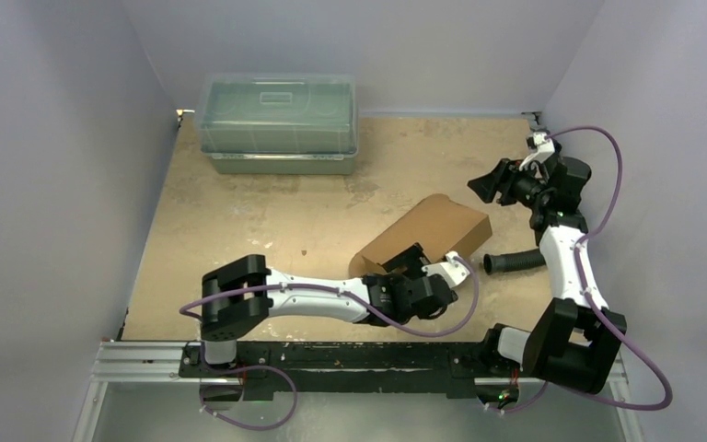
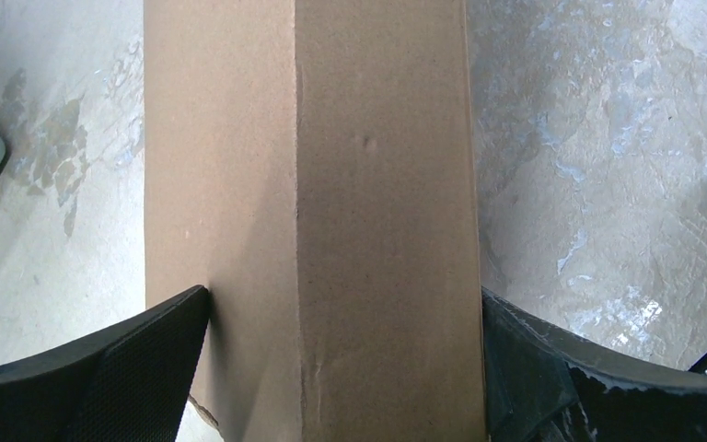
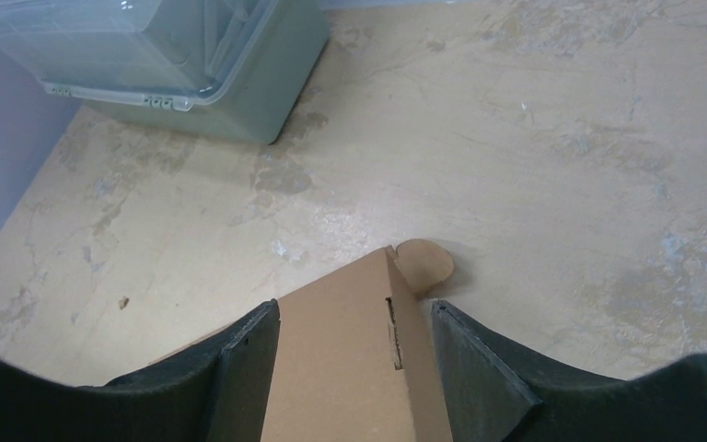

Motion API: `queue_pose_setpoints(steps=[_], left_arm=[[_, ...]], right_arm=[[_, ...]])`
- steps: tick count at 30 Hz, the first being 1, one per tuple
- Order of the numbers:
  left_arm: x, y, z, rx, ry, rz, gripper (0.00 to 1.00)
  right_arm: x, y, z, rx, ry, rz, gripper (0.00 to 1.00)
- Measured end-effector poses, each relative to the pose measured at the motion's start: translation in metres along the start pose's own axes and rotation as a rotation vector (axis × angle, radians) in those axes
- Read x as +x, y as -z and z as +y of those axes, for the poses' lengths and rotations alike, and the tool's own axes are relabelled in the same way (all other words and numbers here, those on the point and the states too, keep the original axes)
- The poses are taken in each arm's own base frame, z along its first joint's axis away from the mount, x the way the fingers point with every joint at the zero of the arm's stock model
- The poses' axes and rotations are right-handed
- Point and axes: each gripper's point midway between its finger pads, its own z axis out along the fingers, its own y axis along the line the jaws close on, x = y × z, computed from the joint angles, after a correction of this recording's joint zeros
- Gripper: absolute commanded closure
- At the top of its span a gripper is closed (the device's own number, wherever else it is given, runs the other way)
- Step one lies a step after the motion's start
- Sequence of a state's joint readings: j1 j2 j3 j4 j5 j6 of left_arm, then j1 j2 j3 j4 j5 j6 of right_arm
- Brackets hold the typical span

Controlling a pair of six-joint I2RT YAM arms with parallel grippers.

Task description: Fold the paper box

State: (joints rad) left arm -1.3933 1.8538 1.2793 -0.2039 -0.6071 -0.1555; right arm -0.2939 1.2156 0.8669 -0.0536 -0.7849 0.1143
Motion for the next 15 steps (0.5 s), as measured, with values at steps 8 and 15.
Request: queue_pose_setpoints(steps=[8,15], left_arm=[[0.015,0.012,-0.013,-0.101,-0.087,0.015,0.01],[0.023,0.008,-0.011,-0.258,-0.131,0.042,0.01]], right_arm=[[0.021,0.003,0.003,-0.032,0.021,0.075,0.40],[0.039,0.014,0.007,-0.036,0.079,0.143,0.38]])
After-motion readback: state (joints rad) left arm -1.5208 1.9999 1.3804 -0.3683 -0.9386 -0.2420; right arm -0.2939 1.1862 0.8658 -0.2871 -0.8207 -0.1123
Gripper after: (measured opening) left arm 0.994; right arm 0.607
